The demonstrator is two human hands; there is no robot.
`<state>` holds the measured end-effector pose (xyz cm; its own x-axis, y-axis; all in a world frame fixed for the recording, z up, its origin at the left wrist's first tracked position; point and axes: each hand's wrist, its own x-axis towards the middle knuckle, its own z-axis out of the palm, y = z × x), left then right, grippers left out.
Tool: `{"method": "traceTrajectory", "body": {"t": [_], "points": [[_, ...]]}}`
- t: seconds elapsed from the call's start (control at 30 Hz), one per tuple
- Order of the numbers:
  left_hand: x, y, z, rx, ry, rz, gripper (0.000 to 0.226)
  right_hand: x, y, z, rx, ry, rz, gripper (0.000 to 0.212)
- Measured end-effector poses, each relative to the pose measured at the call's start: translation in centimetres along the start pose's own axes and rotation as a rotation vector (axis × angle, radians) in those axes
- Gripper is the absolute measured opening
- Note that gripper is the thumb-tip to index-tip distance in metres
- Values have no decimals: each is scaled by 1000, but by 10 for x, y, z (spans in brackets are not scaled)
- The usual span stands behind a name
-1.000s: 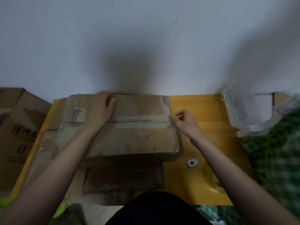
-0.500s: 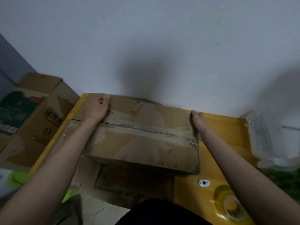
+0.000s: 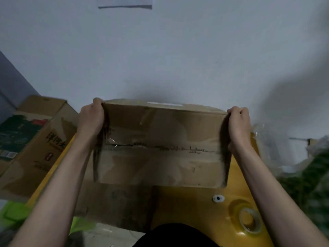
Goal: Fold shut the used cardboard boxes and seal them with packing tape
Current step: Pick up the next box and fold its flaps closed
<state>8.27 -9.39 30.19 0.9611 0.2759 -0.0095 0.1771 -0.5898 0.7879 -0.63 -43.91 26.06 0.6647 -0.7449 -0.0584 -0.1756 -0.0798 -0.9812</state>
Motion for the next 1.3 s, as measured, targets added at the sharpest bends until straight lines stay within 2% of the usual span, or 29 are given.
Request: {"method": "traceTrajectory", "body": {"t": [0.1, 0.2, 0.33, 0.47, 0.6, 0.7, 0.83, 0.93, 1.0, 1.07, 1.13, 1.23, 1.3], "points": [[-25, -2, -10, -168, 63, 70, 54, -15, -2, -18, 114, 78, -93, 13], [-50, -24, 0, -330, 47, 134, 47, -33, 29, -28, 175, 74, -119, 14], [-69, -92, 38, -138, 3, 102, 52, -58, 106, -26, 75, 21, -91, 25], [-102, -151, 71, -40, -105, -35, 47, -71, 187, -29, -123, -67, 26, 19], [-114, -183, 84, 32, -151, -83, 46, -73, 213, -35, -279, -168, 100, 31], [-97, -174, 82, 64, -108, -139, 40, -51, 200, -31, -389, -182, 143, 45], [-50, -136, 89, 200, -159, -94, 53, 5, 176, -12, -440, -248, 186, 52], [-7, -106, 103, 121, -275, -146, 63, 52, 164, 4, -323, -284, 352, 54], [16, -91, 111, 65, -335, -211, 59, 68, 156, 12, -226, -301, 473, 56], [25, -83, 119, -40, -375, -283, 52, 71, 148, 17, -157, -350, 529, 44], [22, -76, 122, -67, -375, -269, 54, 68, 143, 20, -120, -352, 515, 37], [11, -58, 118, -26, -300, -174, 66, 64, 129, 14, -80, -274, 442, 42], [3, -39, 112, -50, -224, -85, 58, 64, 115, 5, -30, -218, 374, 41]]}}
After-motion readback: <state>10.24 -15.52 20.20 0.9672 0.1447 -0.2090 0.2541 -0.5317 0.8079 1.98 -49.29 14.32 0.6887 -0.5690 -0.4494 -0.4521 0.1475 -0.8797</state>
